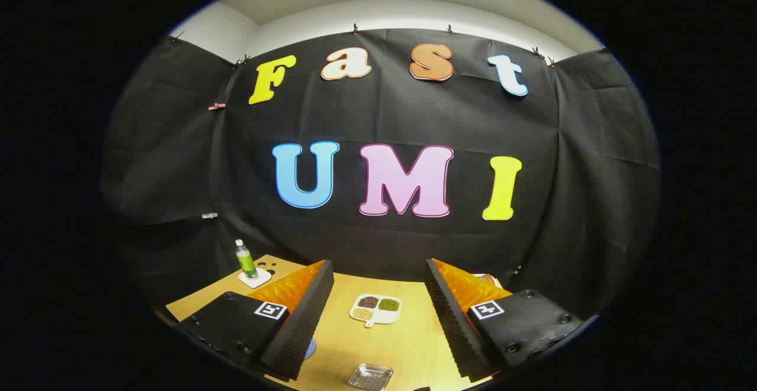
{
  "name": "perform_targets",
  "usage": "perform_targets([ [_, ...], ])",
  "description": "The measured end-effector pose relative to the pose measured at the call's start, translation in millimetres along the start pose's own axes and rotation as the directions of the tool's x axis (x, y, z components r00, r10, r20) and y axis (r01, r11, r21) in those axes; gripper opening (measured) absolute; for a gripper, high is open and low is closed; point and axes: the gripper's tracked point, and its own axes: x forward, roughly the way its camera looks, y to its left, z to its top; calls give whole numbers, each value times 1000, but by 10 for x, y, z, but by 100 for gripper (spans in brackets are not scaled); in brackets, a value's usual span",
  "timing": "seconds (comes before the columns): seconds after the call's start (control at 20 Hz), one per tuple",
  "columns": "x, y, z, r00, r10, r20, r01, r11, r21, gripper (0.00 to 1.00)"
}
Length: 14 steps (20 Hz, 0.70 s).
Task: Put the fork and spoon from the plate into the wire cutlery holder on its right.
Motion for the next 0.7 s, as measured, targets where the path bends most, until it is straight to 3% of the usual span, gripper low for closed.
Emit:
perform_targets([
  [0.25,-170,193,58,999,-42,20,43,999,-22,96],
  [0.7,-282,591,28,999,-40,10,40,999,-15,96],
])
